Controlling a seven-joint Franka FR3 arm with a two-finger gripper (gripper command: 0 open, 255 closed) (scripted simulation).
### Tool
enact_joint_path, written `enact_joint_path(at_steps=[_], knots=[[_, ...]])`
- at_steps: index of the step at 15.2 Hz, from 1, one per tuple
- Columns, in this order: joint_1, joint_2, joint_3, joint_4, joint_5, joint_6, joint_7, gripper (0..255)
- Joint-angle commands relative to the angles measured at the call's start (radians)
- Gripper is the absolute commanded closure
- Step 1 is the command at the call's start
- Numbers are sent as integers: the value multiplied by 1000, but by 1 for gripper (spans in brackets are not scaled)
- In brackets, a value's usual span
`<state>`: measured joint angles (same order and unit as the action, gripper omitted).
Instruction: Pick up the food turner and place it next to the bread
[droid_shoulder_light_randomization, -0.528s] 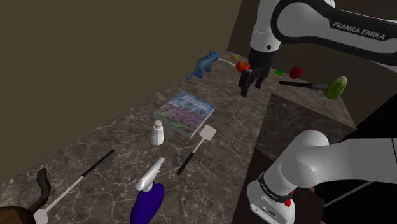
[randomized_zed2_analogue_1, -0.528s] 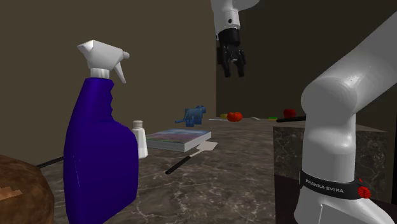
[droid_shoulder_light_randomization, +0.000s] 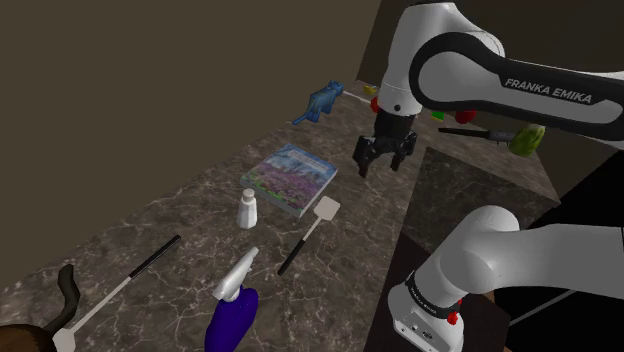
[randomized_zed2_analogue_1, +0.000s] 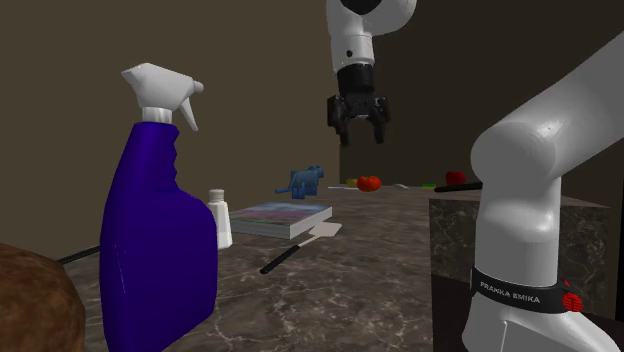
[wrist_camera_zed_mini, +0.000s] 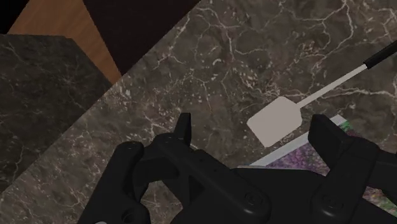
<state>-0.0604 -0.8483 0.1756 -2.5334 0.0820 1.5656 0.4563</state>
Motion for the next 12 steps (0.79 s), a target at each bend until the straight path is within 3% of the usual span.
enact_joint_path(at_steps=[1, 7, 12], knots=[[-15, -18, 47, -49, 60, 43, 126, 0], [-52, 10, 217, -154, 245, 228, 479, 0], [-100, 115, 382, -185, 385, 427, 763, 0]])
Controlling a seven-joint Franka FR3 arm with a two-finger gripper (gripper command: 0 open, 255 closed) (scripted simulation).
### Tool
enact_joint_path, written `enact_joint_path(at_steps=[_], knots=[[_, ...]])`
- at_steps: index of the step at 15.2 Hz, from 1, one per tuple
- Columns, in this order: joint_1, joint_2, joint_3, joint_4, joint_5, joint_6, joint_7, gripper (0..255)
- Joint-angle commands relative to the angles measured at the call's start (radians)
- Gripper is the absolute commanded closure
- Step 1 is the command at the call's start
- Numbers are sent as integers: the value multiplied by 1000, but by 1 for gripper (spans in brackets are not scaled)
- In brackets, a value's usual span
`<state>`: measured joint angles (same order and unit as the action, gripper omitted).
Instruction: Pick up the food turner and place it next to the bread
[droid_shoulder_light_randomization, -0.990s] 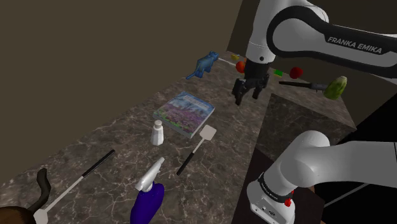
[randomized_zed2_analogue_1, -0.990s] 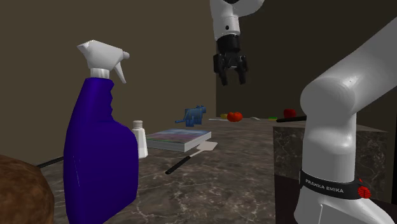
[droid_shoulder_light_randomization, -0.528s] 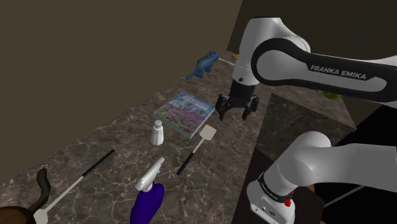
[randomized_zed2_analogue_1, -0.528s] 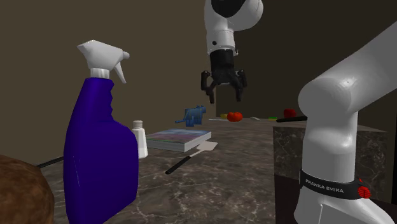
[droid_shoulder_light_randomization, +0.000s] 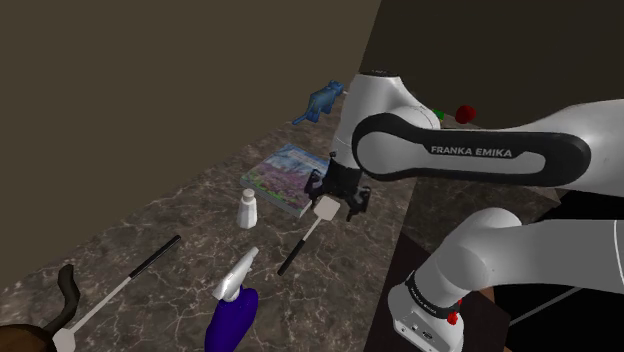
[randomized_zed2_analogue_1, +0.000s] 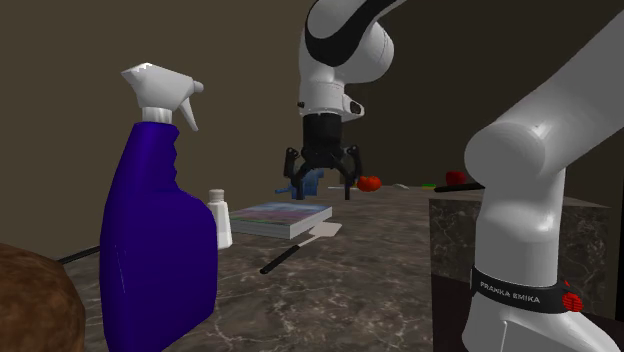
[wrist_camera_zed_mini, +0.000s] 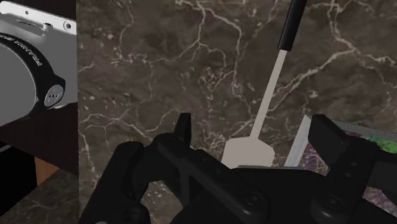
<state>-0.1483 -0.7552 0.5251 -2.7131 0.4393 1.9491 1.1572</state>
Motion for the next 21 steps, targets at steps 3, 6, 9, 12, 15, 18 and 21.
enact_joint_path(at_steps=[3, 6, 9, 12, 15, 18, 21], knots=[[-55, 105, 126, -1, 82, 161, 208, 0], [-56, 134, 148, -23, 96, 212, 206, 0], [-58, 168, 171, -43, 109, 266, 205, 0], [-60, 187, 184, -52, 115, 296, 205, 0], [-60, 187, 184, -52, 115, 296, 205, 0], [-60, 187, 184, -52, 115, 296, 205, 0], [-60, 187, 184, -52, 115, 296, 205, 255]])
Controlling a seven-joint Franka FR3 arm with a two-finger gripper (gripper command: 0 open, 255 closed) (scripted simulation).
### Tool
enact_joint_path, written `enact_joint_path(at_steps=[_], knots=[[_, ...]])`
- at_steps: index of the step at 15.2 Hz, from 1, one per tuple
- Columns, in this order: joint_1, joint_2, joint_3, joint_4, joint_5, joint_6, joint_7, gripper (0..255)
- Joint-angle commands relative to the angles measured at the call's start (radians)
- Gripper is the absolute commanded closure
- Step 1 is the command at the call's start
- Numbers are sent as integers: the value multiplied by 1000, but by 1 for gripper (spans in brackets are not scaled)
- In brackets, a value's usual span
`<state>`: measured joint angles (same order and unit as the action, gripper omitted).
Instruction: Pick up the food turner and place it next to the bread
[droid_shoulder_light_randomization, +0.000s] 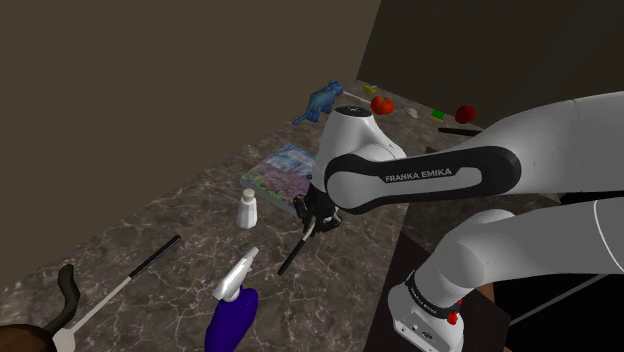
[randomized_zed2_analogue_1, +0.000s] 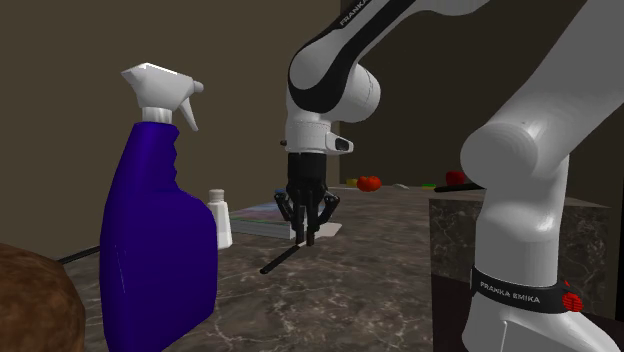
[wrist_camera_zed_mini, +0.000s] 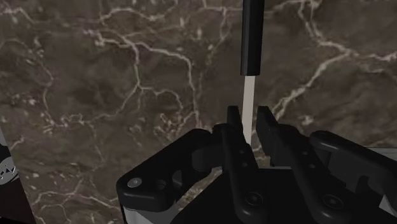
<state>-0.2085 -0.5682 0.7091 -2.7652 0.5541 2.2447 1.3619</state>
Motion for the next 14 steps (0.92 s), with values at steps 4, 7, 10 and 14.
enact_joint_path(at_steps=[4, 7, 10, 14], knots=[[0, 0, 0, 0, 0, 0, 0, 255], [0, 0, 0, 0, 0, 0, 0, 255], [4, -36, -22, 19, -11, -55, 3, 255], [7, -77, -50, 49, -27, -126, 8, 255]])
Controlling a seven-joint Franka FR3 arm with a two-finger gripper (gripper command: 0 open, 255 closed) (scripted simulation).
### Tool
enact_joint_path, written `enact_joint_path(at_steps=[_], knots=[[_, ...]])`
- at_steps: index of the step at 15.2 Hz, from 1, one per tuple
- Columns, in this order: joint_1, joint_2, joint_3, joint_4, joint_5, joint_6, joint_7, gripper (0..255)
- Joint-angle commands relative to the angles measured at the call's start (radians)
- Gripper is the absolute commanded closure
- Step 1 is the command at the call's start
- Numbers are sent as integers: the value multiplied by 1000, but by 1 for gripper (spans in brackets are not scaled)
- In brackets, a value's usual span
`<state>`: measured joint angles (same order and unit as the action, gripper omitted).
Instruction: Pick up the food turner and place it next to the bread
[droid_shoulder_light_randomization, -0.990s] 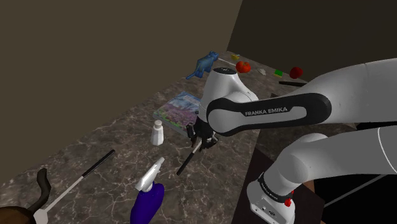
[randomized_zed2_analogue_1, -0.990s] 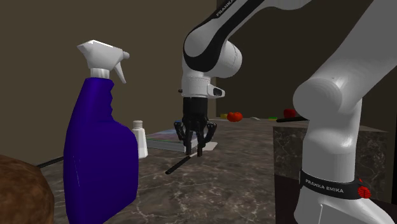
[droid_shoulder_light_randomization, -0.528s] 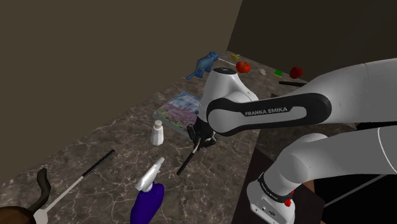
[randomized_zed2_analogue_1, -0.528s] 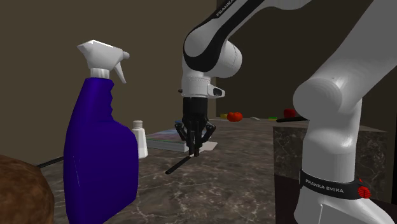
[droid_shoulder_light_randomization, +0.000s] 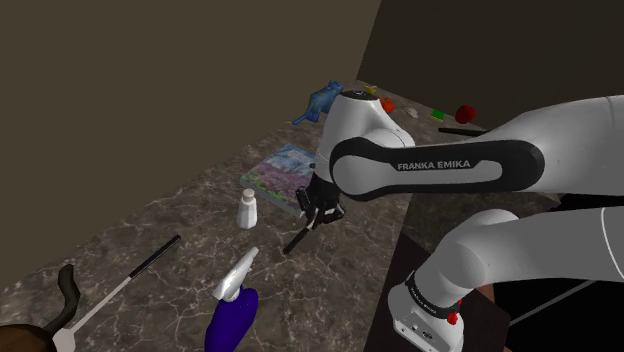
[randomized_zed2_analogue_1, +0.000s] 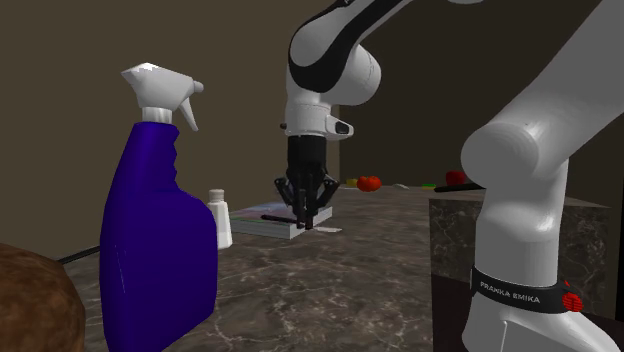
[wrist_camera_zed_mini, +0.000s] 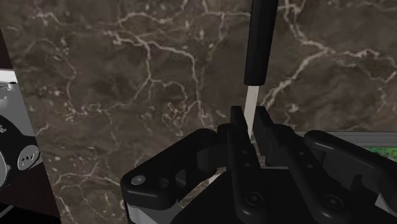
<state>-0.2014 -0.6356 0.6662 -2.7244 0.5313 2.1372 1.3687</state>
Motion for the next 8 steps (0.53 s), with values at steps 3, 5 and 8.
enact_joint_path(at_steps=[3, 5, 8], knots=[[1, -36, -27, 32, -18, -68, 5, 255], [1, -51, -40, 50, -27, -101, 8, 255], [0, -70, -58, 77, -40, -148, 12, 255]])
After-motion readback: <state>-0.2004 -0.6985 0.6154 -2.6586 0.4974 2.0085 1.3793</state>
